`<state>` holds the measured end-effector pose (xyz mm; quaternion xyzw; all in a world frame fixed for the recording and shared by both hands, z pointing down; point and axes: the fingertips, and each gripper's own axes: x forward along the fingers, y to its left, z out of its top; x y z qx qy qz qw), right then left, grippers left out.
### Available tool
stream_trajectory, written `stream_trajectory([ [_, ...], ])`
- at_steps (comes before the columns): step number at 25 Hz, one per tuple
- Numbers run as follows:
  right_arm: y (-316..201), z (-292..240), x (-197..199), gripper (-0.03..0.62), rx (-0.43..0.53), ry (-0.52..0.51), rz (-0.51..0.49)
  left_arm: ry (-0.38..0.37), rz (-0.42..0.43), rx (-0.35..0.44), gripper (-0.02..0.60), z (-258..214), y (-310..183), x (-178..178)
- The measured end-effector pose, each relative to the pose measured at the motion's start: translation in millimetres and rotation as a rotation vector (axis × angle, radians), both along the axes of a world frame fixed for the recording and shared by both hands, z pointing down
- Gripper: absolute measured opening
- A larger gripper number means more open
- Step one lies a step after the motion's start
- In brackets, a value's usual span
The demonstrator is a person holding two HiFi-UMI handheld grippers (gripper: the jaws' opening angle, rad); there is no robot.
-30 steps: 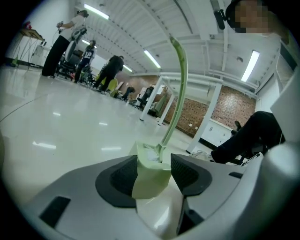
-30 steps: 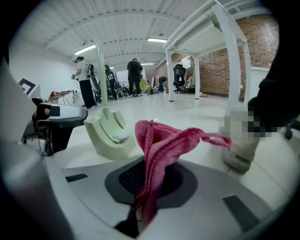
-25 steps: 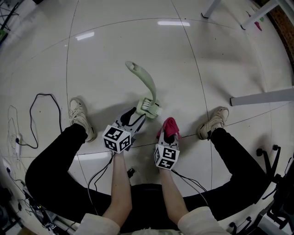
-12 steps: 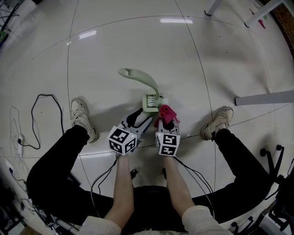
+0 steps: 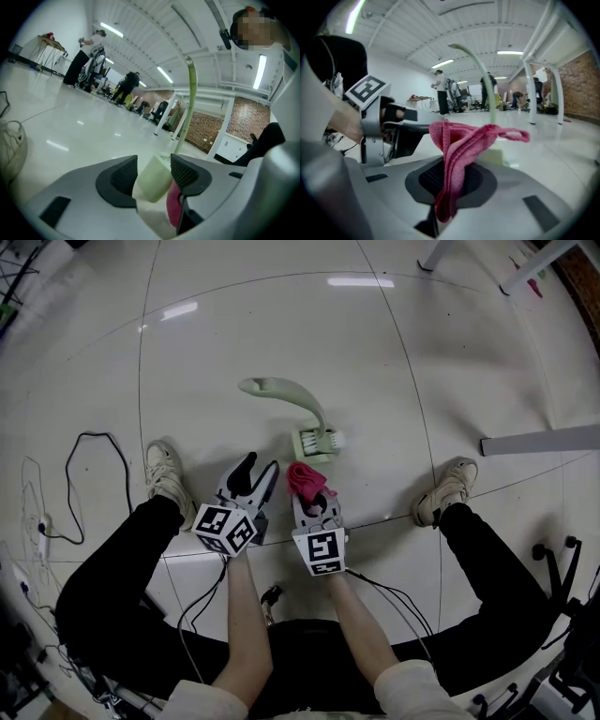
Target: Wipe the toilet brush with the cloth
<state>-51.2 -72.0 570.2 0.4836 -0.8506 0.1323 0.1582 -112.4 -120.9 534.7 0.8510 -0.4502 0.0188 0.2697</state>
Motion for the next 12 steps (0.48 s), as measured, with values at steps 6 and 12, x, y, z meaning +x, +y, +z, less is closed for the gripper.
stream_trajectory([
  [6, -14.0, 13.0, -1.0, 0.032, -0.008, 0.031, -0.046, -0.023, 0.000, 0.031, 0.224, -10.9, -6.5, -6.8],
  [12, -16.9, 22.7, 59.2, 0.032, -0.019, 0.058, 0.061, -0.041, 0.036, 0.026, 0.224, -7.5, -6.4, 3.8],
])
